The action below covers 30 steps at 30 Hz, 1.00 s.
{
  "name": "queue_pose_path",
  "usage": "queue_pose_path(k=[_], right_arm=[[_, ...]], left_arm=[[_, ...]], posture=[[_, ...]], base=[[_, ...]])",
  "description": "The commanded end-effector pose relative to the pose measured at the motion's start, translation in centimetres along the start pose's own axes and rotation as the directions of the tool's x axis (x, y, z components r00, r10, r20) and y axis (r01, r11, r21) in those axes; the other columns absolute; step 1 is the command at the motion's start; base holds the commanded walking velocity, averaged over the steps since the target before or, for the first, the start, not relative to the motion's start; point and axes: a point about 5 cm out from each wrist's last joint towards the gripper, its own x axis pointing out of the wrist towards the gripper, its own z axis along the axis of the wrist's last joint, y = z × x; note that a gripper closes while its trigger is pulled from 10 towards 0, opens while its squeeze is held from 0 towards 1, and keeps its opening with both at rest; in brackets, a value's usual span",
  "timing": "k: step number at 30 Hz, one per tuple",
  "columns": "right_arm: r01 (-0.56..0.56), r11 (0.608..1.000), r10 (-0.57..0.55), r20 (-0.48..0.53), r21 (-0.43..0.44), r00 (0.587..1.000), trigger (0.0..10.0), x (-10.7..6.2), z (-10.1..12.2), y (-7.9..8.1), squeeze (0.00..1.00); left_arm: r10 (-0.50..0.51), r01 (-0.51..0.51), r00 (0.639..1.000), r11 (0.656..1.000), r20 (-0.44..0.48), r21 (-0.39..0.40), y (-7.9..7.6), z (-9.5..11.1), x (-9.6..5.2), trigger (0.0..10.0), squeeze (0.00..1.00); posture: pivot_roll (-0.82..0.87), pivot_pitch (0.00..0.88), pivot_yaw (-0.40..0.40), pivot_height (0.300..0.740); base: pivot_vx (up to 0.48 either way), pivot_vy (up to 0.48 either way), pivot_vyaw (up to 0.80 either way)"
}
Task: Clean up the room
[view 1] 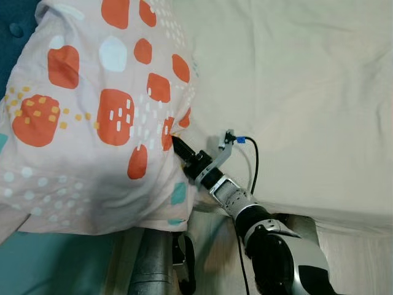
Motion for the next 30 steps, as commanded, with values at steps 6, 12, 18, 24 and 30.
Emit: queue_pose_path(k=[6, 12, 18, 24, 30], right_arm=[[0.046, 0.998, -0.04, -0.111, 0.051, 0.993, 10.0, 1.6, -2.2, 0.9, 0.75], [0.199, 0.98, -0.2, -0.1, -0.017, 0.975, 10.0, 1.1, -1.6, -0.2, 0.47], [0.305, 0.952, -0.303, -0.075, 0.024, 0.95, 10.0, 0.0, -1.4, -1.4, 0.0], [0.314, 0.948, -0.307, -0.116, 0.057, 0.945, 10.0, -0.4, -2.3, -1.7, 0.0], [0.314, 0.945, -0.3, -0.137, 0.093, 0.944, 10.0, -1.0, -2.6, -2.0, 0.0]], left_arm=[[0.003, -0.002, 0.995, 1.0, -0.1, 0.004, 0.5, -2.9, -1.3, 10.0, 0.0], [0.003, -0.003, 0.994, 1.0, -0.109, -0.004, 0.3, -3.3, -1.5, 10.0, 0.0], [-0.007, 0.006, 0.994, 1.0, -0.111, -0.009, -0.2, -3.3, -1.4, 10.0, 0.0], [-0.008, 0.007, 0.995, 1.0, -0.104, -0.008, -0.1, -3.2, -1.5, 10.0, 0.0], [-0.002, 0.002, 0.994, 1.0, -0.11, -0.008, 0.1, -3.5, -1.8, 10.0, 0.0]], posture=[[0.36, 0.619, 0.26, 0.569], [0.35, 0.625, 0.247, 0.569], [0.35, 0.63, 0.245, 0.569], [0.36, 0.634, 0.25, 0.569], [0.37, 0.636, 0.251, 0.569]], base=[[0.0, 0.0, 0.0], [0.0, 0.0, 0.0], [0.0, 0.0, 0.0], [0.0, 0.0, 0.0], [0.0, 0.0, 0.0]])
